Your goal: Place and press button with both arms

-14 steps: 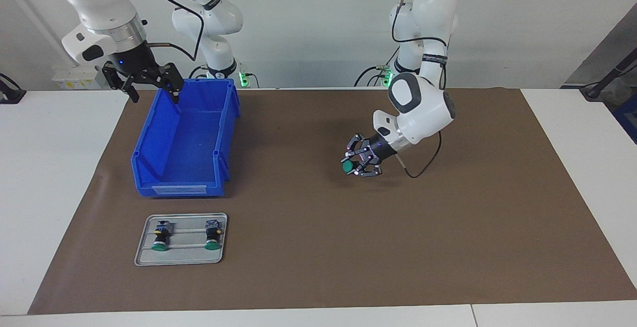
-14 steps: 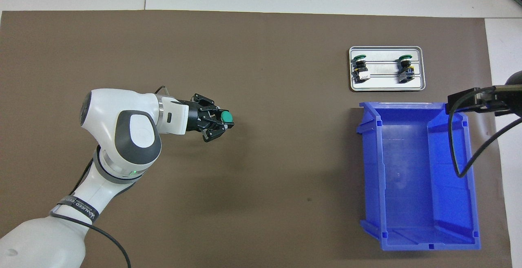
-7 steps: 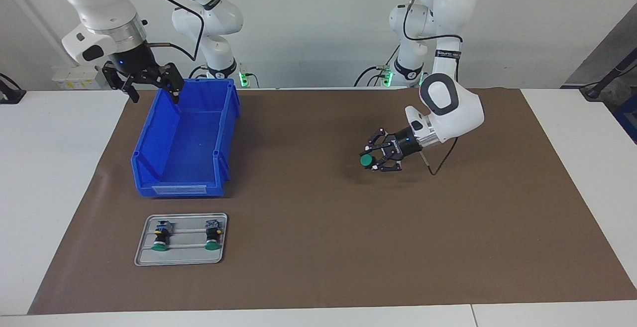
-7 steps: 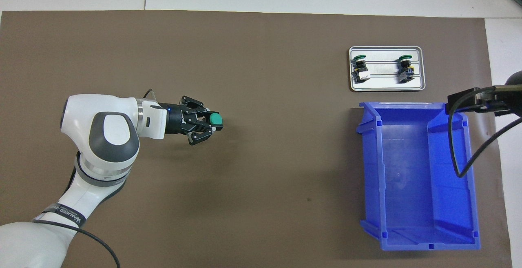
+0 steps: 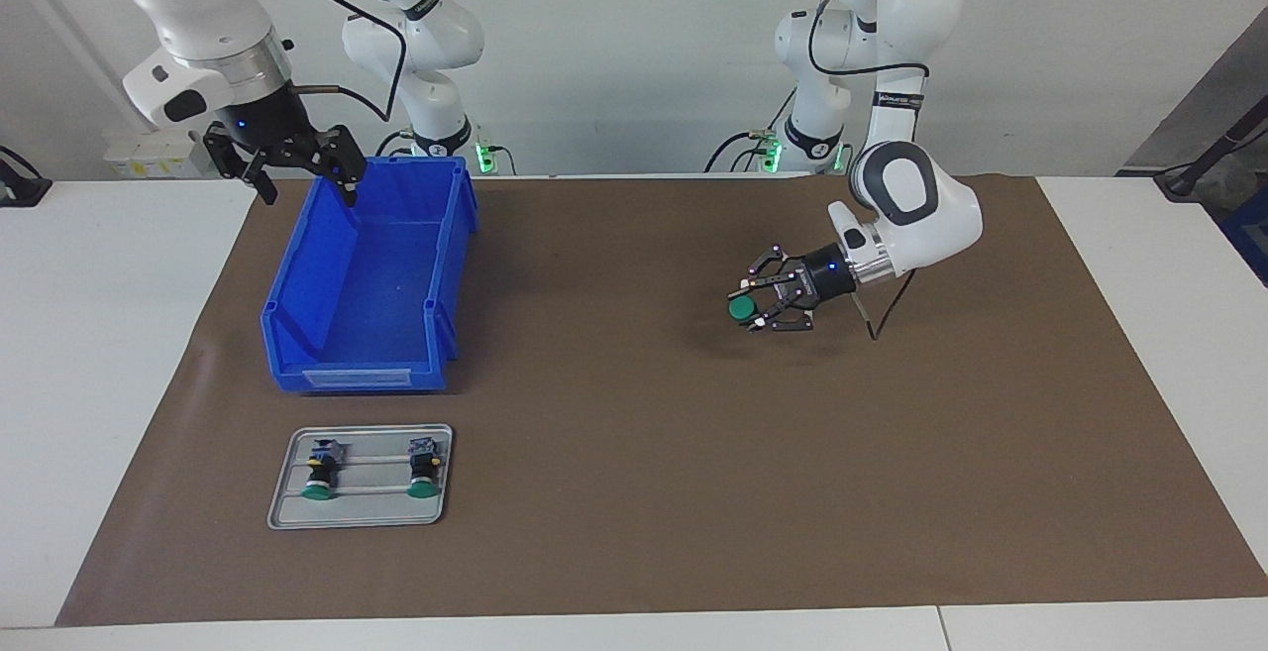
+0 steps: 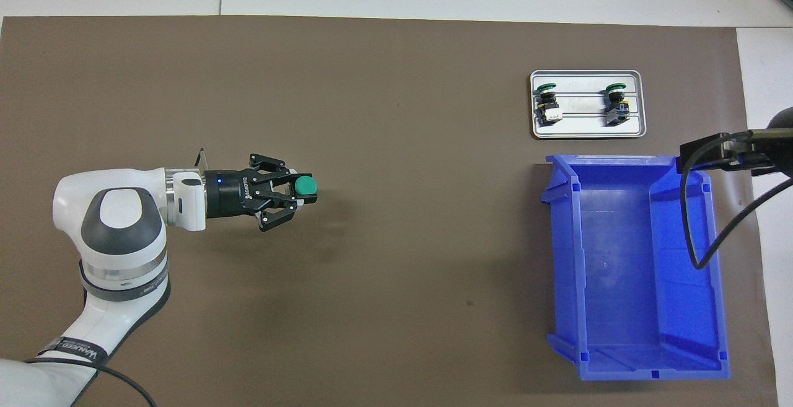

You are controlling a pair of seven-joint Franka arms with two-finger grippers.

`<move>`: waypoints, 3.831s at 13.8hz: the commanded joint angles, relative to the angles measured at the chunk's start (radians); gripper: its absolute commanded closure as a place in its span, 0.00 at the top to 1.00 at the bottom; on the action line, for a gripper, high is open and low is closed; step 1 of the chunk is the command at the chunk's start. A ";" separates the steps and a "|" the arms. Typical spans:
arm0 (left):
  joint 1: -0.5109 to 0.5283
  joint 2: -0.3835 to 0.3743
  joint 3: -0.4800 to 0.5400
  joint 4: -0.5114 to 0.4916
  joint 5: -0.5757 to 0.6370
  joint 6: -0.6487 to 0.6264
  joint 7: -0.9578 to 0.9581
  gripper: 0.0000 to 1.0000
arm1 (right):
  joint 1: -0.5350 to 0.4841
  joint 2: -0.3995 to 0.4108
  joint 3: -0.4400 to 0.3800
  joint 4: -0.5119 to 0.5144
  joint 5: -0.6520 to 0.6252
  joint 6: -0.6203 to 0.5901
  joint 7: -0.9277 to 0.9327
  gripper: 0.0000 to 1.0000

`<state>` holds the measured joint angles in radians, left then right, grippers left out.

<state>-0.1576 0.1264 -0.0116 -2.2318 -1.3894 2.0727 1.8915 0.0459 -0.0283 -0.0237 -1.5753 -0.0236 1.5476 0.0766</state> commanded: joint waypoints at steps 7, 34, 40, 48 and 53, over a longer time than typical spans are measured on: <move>0.035 -0.047 -0.007 -0.144 -0.171 -0.094 0.210 0.00 | 0.005 -0.018 -0.008 -0.020 0.021 -0.003 0.012 1.00; -0.155 -0.027 -0.008 -0.276 -0.359 -0.056 0.393 0.00 | 0.005 -0.018 -0.008 -0.020 0.021 -0.003 0.011 1.00; -0.163 0.002 -0.007 -0.270 -0.361 -0.065 0.411 0.00 | 0.005 -0.018 -0.008 -0.020 0.021 -0.003 0.011 1.00; -0.163 0.027 -0.004 -0.278 -0.359 -0.054 0.425 0.00 | 0.005 -0.018 -0.008 -0.020 0.021 -0.003 0.011 1.00; -0.157 0.025 -0.002 -0.278 -0.358 -0.057 0.425 0.00 | 0.005 -0.018 -0.008 -0.020 0.021 -0.004 0.011 1.00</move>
<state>-0.3057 0.1505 -0.0263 -2.4941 -1.7252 2.0067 2.2828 0.0460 -0.0283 -0.0238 -1.5757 -0.0236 1.5475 0.0766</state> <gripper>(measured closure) 0.595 0.000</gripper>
